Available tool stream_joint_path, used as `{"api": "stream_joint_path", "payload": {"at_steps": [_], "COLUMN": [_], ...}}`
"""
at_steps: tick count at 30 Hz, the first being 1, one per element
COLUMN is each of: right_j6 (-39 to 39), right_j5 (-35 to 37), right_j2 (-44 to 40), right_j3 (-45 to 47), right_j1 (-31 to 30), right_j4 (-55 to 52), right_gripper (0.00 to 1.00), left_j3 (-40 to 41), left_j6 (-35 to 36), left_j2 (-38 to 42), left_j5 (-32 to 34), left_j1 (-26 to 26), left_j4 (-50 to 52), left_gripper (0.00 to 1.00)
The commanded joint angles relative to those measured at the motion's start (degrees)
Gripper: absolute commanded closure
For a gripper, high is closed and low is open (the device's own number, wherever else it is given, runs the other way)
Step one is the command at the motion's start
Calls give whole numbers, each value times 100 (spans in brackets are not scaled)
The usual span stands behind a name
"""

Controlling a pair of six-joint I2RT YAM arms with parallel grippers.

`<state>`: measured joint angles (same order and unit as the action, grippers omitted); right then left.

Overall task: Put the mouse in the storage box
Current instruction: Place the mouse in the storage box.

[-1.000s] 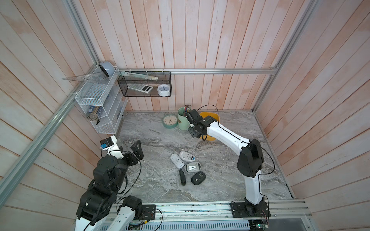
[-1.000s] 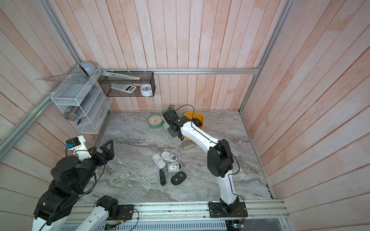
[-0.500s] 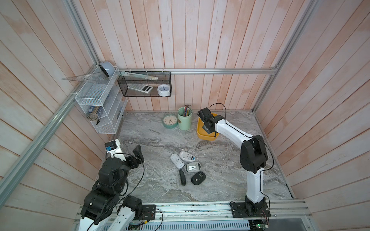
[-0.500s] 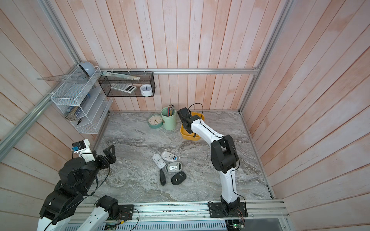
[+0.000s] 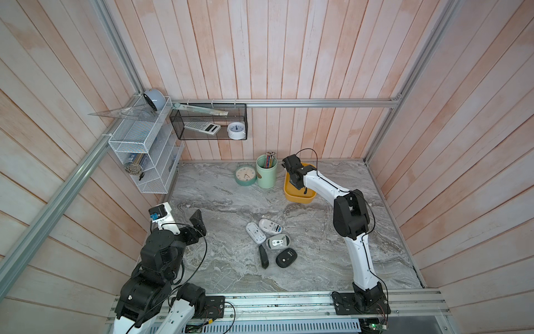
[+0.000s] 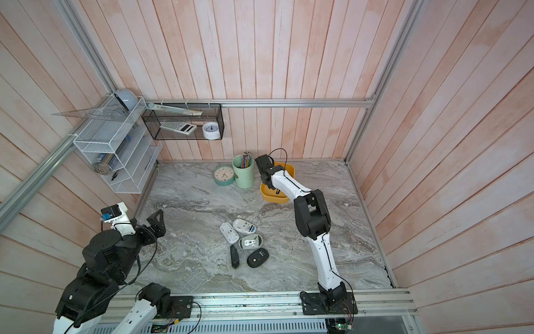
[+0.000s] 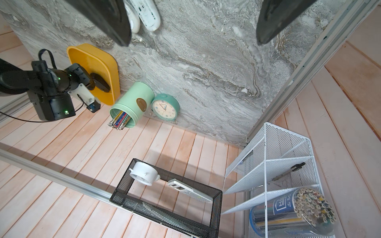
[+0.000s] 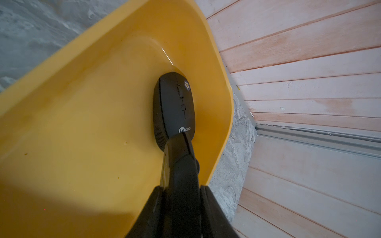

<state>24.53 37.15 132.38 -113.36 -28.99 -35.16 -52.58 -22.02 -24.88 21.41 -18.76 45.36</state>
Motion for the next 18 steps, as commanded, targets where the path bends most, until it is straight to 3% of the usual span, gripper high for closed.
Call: {"api": "stream_joint_path", "payload": {"at_steps": [1,14,16,18], "right_j6": [111,229,198,128], "right_j5": [117,191,63,-95], "right_j2": [325,1090,1115,1119], "right_j3": [-252,-1017,-1047,-1085], "right_j1": [33,18,8,-8], "right_j4": [162,81,8,-81], "right_gripper": [90,87,83,68], "left_j3": [63,73,66,67], "left_j6": [73,89,81,78], "left_j2": [65,-60,-111,-153], "left_j5": [98,45,-20,-57], "left_j1": [28,100,134,175], "left_j4": [-25,-54,-53,-63], "left_gripper": [0,0,0,0]}}
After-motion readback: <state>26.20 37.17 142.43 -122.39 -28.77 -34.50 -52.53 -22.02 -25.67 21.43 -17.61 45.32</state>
